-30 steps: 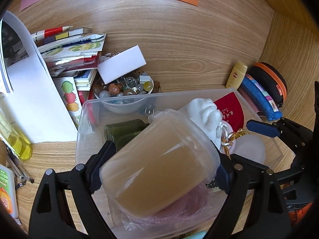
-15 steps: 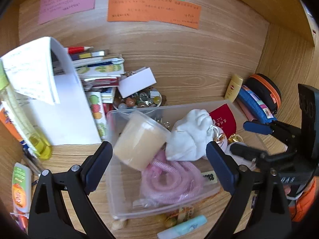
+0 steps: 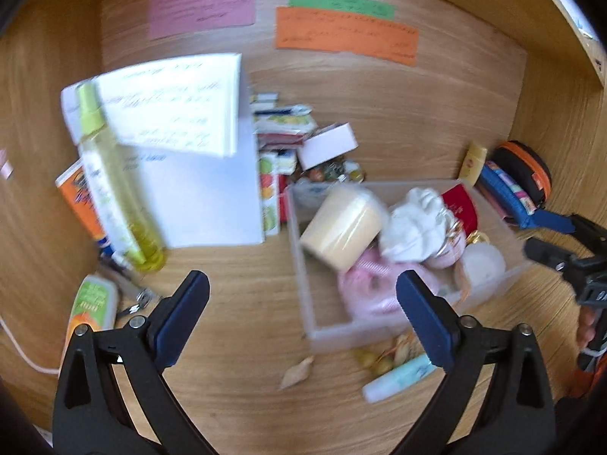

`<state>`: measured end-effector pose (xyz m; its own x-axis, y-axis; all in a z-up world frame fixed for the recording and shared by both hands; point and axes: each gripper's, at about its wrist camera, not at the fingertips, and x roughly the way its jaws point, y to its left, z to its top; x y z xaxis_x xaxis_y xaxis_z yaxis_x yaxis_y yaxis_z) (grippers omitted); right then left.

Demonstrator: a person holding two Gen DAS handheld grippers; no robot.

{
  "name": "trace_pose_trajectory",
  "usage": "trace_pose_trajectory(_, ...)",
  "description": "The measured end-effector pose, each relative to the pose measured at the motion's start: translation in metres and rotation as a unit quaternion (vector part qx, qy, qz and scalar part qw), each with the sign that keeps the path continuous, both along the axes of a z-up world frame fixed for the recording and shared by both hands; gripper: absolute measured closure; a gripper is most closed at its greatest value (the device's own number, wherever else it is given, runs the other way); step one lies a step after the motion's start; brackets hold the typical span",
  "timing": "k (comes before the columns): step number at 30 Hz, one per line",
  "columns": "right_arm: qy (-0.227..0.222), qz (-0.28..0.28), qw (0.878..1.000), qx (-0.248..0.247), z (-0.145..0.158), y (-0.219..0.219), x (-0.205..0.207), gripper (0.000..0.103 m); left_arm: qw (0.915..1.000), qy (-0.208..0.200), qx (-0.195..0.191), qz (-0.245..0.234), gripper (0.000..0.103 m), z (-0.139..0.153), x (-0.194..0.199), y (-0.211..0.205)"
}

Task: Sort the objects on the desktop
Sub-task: 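Grasp the small seashell with left tool while right grasps the blue Max card box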

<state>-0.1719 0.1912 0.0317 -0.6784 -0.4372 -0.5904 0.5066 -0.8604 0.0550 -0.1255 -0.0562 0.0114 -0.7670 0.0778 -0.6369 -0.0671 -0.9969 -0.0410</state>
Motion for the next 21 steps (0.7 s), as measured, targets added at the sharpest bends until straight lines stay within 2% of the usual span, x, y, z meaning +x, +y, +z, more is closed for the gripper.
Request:
trace_pose_trajectory(8,-0.008,-0.028,0.999,0.015,-0.009,0.015,0.021,0.019,0.9992,-0.033,-0.009,0.022,0.003,-0.025,0.02,-0.024)
trace_pose_trajectory(16,-0.051,-0.059,0.996,0.042,-0.042,0.033,0.051,0.019,0.9963,-0.082,-0.007,0.026,0.003,-0.061,0.019,-0.035)
trace_pose_trajectory(21,-0.078,-0.068,0.993,0.047,-0.062,0.043,0.067,0.019,0.9954,-0.093,-0.012,0.021,0.003,-0.074,0.019,-0.032)
